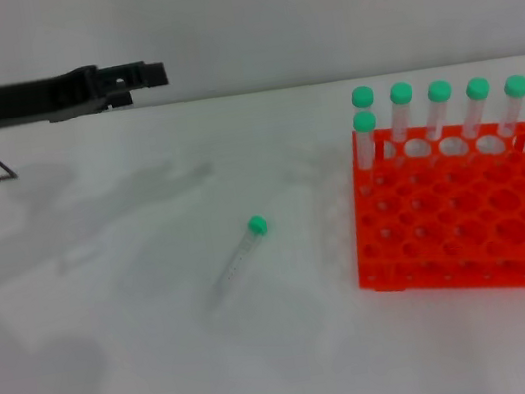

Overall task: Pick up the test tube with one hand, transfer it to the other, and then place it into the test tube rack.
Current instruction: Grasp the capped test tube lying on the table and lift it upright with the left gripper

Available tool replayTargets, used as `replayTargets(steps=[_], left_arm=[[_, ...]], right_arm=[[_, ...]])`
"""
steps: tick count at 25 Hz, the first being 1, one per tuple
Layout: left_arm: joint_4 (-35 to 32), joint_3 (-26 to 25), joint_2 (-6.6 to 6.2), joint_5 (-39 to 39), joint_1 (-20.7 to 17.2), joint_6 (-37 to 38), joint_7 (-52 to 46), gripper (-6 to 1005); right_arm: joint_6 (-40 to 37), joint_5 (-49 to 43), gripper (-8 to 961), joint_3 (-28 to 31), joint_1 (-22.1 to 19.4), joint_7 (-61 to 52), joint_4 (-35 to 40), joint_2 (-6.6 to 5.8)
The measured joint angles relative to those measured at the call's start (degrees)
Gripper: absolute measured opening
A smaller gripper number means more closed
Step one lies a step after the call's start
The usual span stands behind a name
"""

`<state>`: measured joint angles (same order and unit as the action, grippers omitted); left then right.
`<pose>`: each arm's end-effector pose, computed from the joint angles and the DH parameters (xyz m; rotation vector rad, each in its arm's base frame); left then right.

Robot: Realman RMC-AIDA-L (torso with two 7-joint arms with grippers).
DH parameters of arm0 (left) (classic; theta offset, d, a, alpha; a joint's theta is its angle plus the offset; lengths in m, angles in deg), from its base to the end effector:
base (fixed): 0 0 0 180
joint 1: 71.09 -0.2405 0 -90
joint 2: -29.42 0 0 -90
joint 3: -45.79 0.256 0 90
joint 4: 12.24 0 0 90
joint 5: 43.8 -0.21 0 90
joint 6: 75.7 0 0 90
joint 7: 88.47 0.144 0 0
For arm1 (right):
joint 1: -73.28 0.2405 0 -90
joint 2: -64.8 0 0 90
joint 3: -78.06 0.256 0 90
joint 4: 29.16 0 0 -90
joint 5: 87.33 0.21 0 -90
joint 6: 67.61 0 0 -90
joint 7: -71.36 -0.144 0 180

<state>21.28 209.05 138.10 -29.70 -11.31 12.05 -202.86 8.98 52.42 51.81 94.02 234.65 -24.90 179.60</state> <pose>-0.2183 0.4398 0.0883 -2.3470 -1.3808 -0.6864 0.3965 0.2959 0.0998 -1.2131 0.4805 0.6674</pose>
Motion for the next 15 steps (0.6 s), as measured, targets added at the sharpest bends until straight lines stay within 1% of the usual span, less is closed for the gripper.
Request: replayTargets(steps=[2, 4, 6, 7, 9, 10, 11, 13, 15], left_arm=[[2.21, -0.01, -0.05, -9.56, 4.56, 0.68, -4.61, 781], [2.73, -0.01, 0.0, -19.74, 9.14, 0.79, -8.42, 776], [2.6, -0.01, 0.36, -26.83, 12.43, 0.75, -10.94, 770], [2.58, -0.03, 0.79, -29.44, 13.91, 0.62, -12.09, 768], [2.56, -0.04, 1.69, -31.55, 15.6, 0.43, -13.56, 762], [2.56, -0.04, 1.69, -31.55, 15.6, 0.43, -13.56, 760], [2.14, -0.07, 2.64, -32.47, 16.24, 0.37, -16.79, 757], [1.64, -0.08, 3.3, -33.03, 16.23, 0.35, -19.64, 751], [0.87, -0.09, 3.67, -34.18, 16.15, 0.35, -21.11, 746]], right_arm=[[-0.63, 0.01, 872, 0.02, 0.05, 0.0, 0.17, -0.01], [-1.2, 0.02, 872, 0.04, 0.33, 0.0, 0.26, 0.01], [-1.94, 0.08, 872, 0.23, 0.73, 0.0, 0.31, 0.05], [-2.29, 0.12, 872, 0.31, 0.88, 0.0, 0.32, 0.06], [-2.97, 0.22, 872, 0.37, 1.13, 0.0, 0.32, 0.06], [-3.16, 0.22, 872, 0.38, 1.22, 0.0, 0.32, 0.07], [-3.26, 0.24, 872, 0.39, 1.28, 0.0, 0.32, 0.07], [-3.38, 0.32, 872, 0.41, 1.33, 0.0, 0.32, 0.08], [-3.42, 0.64, 872, 0.56, 1.33, 0.0, 0.32, 0.12]])
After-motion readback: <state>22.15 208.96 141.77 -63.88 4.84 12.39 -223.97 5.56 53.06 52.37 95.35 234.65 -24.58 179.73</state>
